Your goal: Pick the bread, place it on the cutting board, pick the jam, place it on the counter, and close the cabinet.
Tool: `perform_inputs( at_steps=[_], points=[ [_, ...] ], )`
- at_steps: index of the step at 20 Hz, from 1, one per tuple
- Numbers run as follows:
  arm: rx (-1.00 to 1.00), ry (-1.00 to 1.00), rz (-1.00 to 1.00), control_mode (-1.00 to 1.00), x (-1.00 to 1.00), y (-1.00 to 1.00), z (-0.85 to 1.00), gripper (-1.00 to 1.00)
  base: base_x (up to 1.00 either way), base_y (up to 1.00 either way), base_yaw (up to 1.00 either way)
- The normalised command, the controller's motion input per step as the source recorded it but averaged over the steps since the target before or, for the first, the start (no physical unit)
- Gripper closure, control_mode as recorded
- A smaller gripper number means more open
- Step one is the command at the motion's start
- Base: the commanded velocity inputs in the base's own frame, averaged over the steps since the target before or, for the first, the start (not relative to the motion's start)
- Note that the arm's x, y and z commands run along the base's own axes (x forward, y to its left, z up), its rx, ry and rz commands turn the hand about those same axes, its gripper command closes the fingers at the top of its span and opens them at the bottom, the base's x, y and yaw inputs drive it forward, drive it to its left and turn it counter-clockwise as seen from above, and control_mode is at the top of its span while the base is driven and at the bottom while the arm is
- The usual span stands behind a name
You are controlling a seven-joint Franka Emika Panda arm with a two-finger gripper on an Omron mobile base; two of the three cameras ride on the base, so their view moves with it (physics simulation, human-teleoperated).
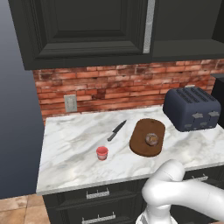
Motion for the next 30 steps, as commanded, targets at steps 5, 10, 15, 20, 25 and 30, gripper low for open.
perform_inputs(
  at_steps=[5, 10, 15, 20, 25, 30],
  points=[
    [0.0, 0.0, 0.0, -1.0, 0.12, -0.09, 0.0, -1.0, 0.0, 0.0, 0.0],
    [0.0, 0.0, 0.0, -1.0, 0.18, 0.0, 0.0, -1.0, 0.0, 0.0, 0.0],
    [0.0, -0.02, 0.01, -1.0, 0.31, 0.06, 0.0, -1.0, 0.0, 0.0, 0.0],
    [0.0, -0.03, 0.04, -1.0, 0.36, 0.14, 0.0, -1.0, 0.0, 0.0, 0.0],
    [0.0, -0.04, 0.05, -1.0, 0.34, 0.17, 0.0, -1.0, 0.0, 0.0, 0.0],
    [0.0, -0.05, 0.04, -1.0, 0.35, 0.16, 0.0, -1.0, 0.0, 0.0, 0.0]
  ],
)
